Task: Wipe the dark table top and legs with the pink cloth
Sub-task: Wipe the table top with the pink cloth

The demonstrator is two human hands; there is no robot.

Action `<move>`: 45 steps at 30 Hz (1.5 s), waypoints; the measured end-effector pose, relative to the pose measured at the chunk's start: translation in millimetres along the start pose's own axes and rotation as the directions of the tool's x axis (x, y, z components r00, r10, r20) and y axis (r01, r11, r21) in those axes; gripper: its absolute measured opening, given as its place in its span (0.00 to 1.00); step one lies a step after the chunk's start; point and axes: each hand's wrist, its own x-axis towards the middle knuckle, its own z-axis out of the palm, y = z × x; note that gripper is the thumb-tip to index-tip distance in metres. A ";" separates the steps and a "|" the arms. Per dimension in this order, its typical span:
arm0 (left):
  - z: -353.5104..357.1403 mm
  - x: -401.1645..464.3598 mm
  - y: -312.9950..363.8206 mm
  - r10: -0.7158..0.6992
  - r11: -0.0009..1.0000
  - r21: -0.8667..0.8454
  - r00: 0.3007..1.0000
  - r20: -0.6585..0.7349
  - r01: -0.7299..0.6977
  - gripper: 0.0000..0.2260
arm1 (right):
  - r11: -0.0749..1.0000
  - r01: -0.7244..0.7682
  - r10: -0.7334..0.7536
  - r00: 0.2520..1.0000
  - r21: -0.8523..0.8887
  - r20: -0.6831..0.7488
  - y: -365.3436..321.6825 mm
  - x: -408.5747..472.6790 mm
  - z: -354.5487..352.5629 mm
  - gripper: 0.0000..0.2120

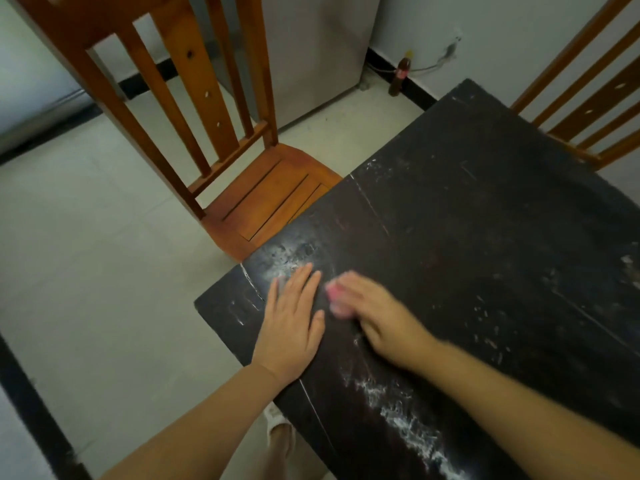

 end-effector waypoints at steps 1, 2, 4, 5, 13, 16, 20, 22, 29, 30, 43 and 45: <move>-4.3 0.0 -4.9 -0.052 0.998 -0.048 0.998 -0.042 0.050 0.22 | 0.999 0.006 -0.010 0.998 0.047 0.069 -4.5 -13.2 0.2 0.23; -9.1 2.2 -12.1 -0.095 0.995 -0.049 0.992 -0.077 0.091 0.22 | 0.992 0.014 -0.025 0.996 0.124 0.084 -3.7 -15.4 -6.4 0.22; -18.2 11.0 -29.9 -0.159 0.986 0.032 0.981 -0.115 0.164 0.22 | 0.954 -0.043 0.070 0.994 0.298 -0.081 11.1 11.2 -32.0 0.19; -21.9 16.4 -38.7 -0.190 0.977 0.073 0.975 -0.113 0.199 0.23 | 0.932 -0.090 0.174 0.961 0.352 -0.216 24.4 36.2 -49.2 0.18; -22.7 28.8 -56.5 -0.221 0.959 0.166 0.972 -0.073 0.231 0.23 | 0.874 -0.485 0.439 0.777 0.016 -0.451 112.2 177.6 -104.5 0.14; -25.7 28.8 -58.2 -0.231 0.970 0.061 0.969 -0.088 0.237 0.23 | 0.991 -0.126 0.107 0.953 -0.048 -0.283 55.6 150.1 -49.6 0.17; -32.0 26.0 -55.3 -0.252 0.968 -0.025 0.963 -0.092 0.251 0.24 | 1.000 -0.025 0.024 0.999 0.014 0.047 -10.9 77.0 1.2 0.24; -35.5 22.5 -56.6 -0.275 0.961 -0.064 0.954 -0.123 0.269 0.24 | 0.993 0.006 -0.022 0.991 0.118 0.130 -14.1 64.6 -8.5 0.25; -37.6 -14.2 -71.7 -0.691 0.704 -0.424 0.688 -0.223 0.570 0.13 | 0.937 -0.345 0.317 0.905 -0.055 -0.284 33.5 159.9 -54.1 0.16; -38.6 -16.3 -70.3 -0.781 0.570 -0.574 0.605 -0.156 0.588 0.14 | 0.945 -0.309 0.273 0.926 -0.107 -0.260 24.0 160.8 -37.7 0.14; -46.8 -17.6 -62.0 -0.793 -0.115 -0.940 0.540 0.282 0.321 0.19 | 0.979 0.125 -0.164 0.952 0.159 0.259 -91.0 56.0 14.2 0.16; -43.7 -19.3 -66.8 -0.785 -0.095 -0.938 0.554 0.277 0.334 0.21 | 0.991 0.074 -0.082 0.994 0.110 0.068 -93.9 107.4 8.8 0.17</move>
